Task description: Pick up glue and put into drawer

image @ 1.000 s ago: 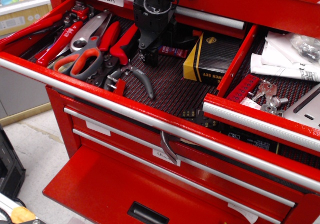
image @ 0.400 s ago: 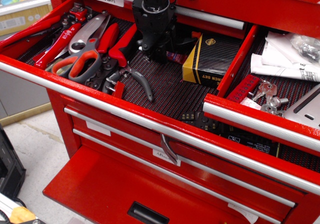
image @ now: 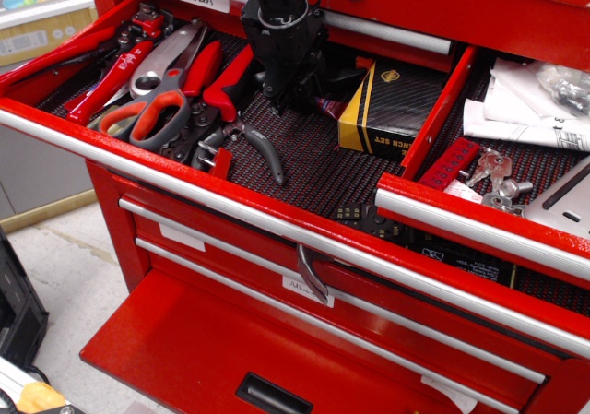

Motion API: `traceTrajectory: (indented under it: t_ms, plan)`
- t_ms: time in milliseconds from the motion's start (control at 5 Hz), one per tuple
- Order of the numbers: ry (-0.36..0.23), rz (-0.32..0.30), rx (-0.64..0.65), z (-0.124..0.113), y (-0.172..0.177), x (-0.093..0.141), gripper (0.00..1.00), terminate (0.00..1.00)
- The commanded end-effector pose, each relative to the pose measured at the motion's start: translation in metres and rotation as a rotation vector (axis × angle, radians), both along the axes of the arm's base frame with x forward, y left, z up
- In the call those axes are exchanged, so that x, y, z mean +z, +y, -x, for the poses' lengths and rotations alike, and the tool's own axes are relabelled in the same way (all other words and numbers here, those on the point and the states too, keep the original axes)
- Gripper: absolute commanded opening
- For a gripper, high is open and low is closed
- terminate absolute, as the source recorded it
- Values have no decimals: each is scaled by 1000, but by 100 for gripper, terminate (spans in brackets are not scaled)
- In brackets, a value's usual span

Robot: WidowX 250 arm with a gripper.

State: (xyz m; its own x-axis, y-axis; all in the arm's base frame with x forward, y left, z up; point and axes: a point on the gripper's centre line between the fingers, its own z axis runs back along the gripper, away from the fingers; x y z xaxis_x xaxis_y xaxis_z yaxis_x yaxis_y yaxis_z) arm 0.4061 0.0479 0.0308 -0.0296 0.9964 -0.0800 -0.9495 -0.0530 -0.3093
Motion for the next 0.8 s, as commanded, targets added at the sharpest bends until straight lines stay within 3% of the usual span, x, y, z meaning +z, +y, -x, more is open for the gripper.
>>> traceTrajectory:
  t_ms: [0, 200, 600]
  plan:
    - [174, -44, -67, 24, -34, 82, 0, 0]
    - [219, -56, -102, 37, -61, 132, 0, 0]
    - [186, 24, -72, 33, -136, 181, 0, 0]
